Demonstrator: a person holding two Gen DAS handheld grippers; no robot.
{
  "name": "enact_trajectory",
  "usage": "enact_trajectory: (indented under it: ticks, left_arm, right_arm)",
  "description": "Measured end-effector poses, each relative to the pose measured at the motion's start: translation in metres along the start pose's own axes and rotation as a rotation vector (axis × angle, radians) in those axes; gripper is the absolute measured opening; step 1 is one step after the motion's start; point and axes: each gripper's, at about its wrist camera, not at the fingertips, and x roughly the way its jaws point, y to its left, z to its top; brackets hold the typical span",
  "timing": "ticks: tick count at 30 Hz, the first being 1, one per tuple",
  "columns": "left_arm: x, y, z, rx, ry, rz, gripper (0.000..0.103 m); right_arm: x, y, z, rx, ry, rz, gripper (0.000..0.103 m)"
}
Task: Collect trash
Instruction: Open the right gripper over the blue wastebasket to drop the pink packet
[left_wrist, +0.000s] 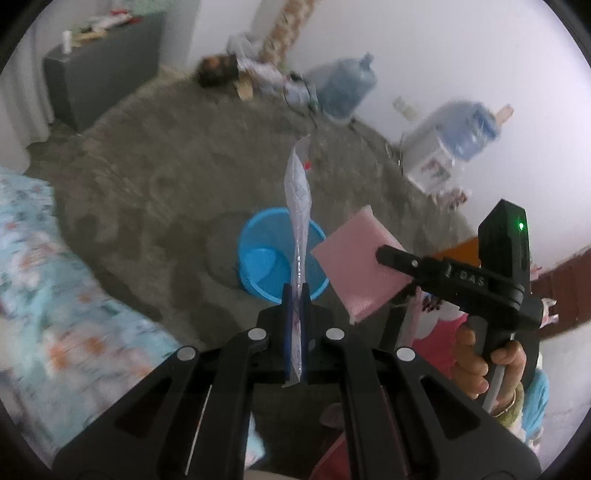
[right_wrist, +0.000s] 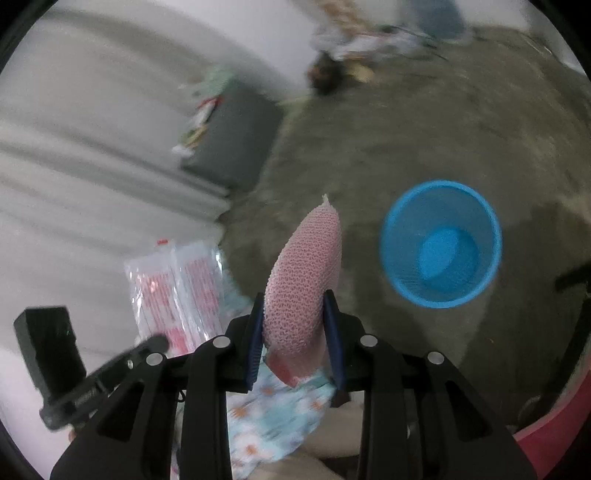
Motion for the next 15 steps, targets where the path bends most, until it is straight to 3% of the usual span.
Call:
enact_trajectory:
  ticks: [7, 9, 10, 11, 12, 13, 15]
  left_arm:
    - [0.098, -0.021, 0.023, 0.053, 0.082, 0.003, 0.002]
    - [0.124, -0.032, 0.031, 0.096, 0.080, 0.040, 0.005]
    - [0.134, -0.038, 0.034, 0.113, 0.078, 0.051, 0.020]
    - [0.146, -0.041, 0.037, 0.127, 0.083, 0.068, 0.035]
    - [0.156, -0.044, 0.037, 0.144, 0.091, 0.123, 0.064]
    - [0.161, -0.047, 0.037, 0.147, 0.085, 0.160, 0.071]
    - [0.158, -0.049, 0.033, 0.138, 0.074, 0.168, 0.071]
  right_arm:
    - [0.052, -0.089, 0.039, 0.185, -0.028, -0.044, 0.033]
    - [0.070, -0.110, 0.048, 0.216, -0.029, -0.056, 0.037]
    - [0.077, -0.118, 0.050, 0.220, -0.020, -0.072, 0.042]
    - [0.082, -0.127, 0.054, 0.231, -0.010, -0.100, 0.055]
    - [0.089, -0.136, 0.056, 0.246, 0.001, -0.133, 0.065]
    - [0.093, -0.144, 0.057, 0.260, 0.009, -0.158, 0.065]
    - [0.094, -0.155, 0.057, 0.271, -0.002, -0.168, 0.065]
